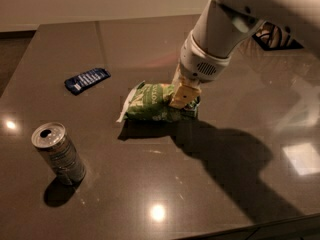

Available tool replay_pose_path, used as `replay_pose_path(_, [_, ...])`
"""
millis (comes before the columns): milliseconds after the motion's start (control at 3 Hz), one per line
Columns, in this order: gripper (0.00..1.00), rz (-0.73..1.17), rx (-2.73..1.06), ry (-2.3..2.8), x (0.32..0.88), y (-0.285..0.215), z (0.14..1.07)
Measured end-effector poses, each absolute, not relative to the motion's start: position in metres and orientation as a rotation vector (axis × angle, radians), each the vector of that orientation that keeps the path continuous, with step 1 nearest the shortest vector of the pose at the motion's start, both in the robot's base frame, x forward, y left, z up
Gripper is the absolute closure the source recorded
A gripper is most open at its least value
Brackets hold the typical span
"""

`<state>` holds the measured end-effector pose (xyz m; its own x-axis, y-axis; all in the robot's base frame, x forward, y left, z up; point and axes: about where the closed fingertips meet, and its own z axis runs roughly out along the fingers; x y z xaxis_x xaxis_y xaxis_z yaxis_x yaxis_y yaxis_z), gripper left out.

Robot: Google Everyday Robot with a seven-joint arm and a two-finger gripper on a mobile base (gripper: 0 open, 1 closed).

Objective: Move green jalapeno chip bag near redbull can

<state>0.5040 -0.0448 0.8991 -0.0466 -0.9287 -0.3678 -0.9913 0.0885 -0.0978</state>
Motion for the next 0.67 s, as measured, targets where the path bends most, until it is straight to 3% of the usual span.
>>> replay_pose_path(667, [1.0,0.357,-2.15,1.796,0.429,0.002,0.903])
